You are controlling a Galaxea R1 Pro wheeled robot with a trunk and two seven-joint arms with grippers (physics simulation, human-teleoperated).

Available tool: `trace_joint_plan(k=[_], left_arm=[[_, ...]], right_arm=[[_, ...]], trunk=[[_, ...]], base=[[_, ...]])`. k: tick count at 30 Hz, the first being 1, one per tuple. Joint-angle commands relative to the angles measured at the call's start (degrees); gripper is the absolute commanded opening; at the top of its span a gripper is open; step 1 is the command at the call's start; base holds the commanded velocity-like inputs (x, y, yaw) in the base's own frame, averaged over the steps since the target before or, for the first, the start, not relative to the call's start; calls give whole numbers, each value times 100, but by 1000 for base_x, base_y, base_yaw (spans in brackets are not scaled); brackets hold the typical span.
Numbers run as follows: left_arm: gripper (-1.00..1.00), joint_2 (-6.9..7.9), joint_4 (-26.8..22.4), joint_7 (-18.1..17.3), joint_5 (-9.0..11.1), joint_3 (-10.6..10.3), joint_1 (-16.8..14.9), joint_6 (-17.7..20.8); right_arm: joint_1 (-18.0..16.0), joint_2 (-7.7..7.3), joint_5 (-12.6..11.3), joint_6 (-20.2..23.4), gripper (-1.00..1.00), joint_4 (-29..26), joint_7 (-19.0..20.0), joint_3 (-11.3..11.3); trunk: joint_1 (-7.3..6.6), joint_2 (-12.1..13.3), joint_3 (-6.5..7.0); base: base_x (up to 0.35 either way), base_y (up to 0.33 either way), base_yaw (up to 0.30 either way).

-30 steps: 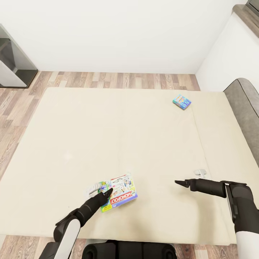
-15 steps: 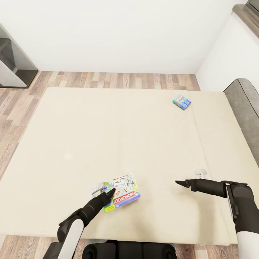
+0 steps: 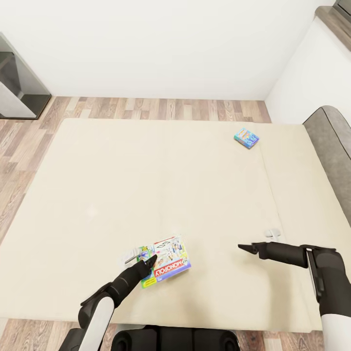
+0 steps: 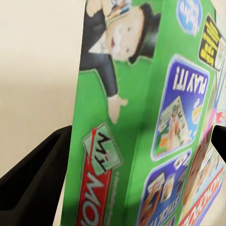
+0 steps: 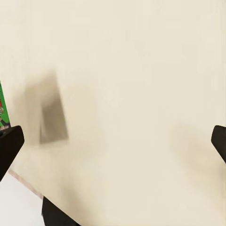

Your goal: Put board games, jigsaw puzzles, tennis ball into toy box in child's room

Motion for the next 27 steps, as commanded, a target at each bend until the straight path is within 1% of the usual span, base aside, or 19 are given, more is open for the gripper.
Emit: trace_joint_plan(k=[1,5,27], left_arm=[[-100,-1,-9,57,57,-3,-2,22],[-100,-2,-6,46,57,-3,-2,22],[-100,33,21,-5,43,-2,-2,31]], right_arm=[[-5,4,54,41,100,-27,55,-7],[-4,6,54,52,100,-76,58,4],[-13,13,65,86,100,-128,61,24]], trunk=[[1,-4,-4],[1,-4,-4],[-482,879,410]], base=[[0,0,0],[0,0,0],[0,0,0]])
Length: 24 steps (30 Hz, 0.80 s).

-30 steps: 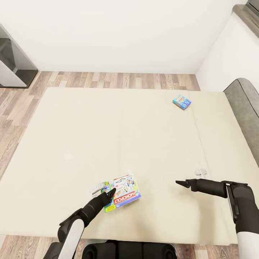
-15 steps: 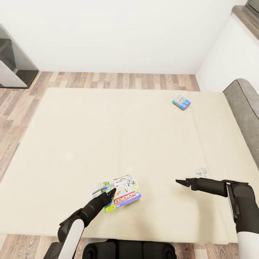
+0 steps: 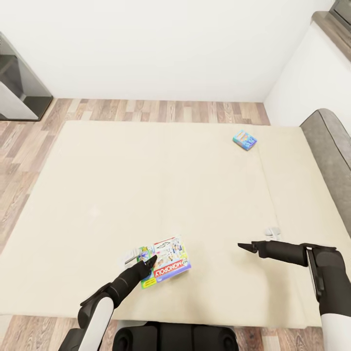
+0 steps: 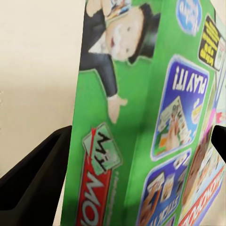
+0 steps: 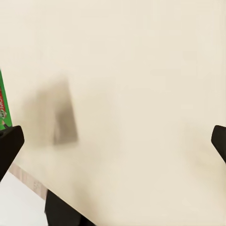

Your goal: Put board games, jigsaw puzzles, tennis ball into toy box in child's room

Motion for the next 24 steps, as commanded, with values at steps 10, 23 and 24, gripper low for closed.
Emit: trace_joint_plan(k=[10,23,24], left_arm=[[-100,11,-6,58,52,2,-2,22],[-100,16,-5,64,51,4,-2,22],[-100,16,-5,64,51,4,-2,22]], right_arm=[[-7,40,63,44,100,-7,50,1],[-5,50,68,47,100,-7,48,95],[-5,50,68,47,100,-7,48,99]], trunk=[[-219,398,247],[-504,919,592],[-526,959,619]], base=[[0,0,0],[0,0,0],[0,0,0]])
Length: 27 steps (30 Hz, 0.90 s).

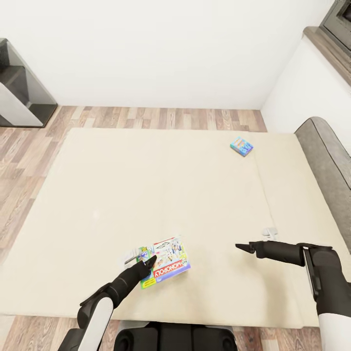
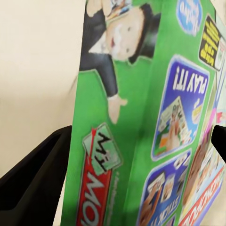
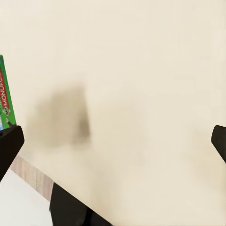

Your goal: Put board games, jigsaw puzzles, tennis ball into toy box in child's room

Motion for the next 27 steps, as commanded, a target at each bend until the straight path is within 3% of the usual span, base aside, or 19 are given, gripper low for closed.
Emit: trace_joint_plan(k=[1,24,27], left_arm=[[-100,0,-9,58,53,-2,-2,23],[-100,8,-9,66,49,-1,-2,23],[-100,8,-9,70,49,-1,-2,23]], right_arm=[[-5,2,55,37,100,-6,57,-7],[1,11,48,37,100,-6,57,13],[2,11,48,37,100,-6,57,13]], trunk=[[-20,35,22],[-525,958,639],[-525,958,666]], base=[[0,0,0],[0,0,0],[0,0,0]])
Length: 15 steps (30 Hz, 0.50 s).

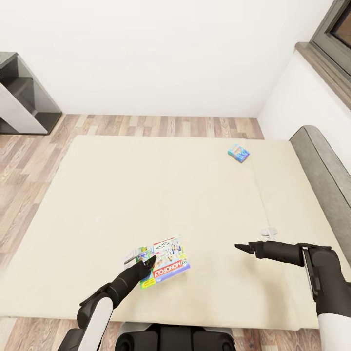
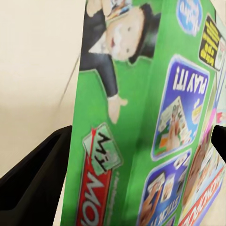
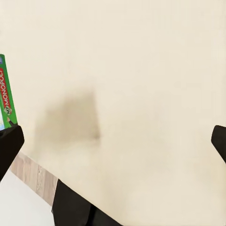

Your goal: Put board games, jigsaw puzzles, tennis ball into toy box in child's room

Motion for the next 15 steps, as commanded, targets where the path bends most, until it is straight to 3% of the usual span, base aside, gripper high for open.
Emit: trace_joint_plan(k=[1,15], left_arm=[[-100,-1,-9,59,57,-3,-2,23],[-100,0,-9,71,56,-3,-2,23]], right_arm=[[-5,2,55,37,100,-6,57,-10],[4,-4,54,37,100,-6,57,-2]], trunk=[[4,-9,2],[4,-9,126]], base=[[0,0,0],[0,0,0]])
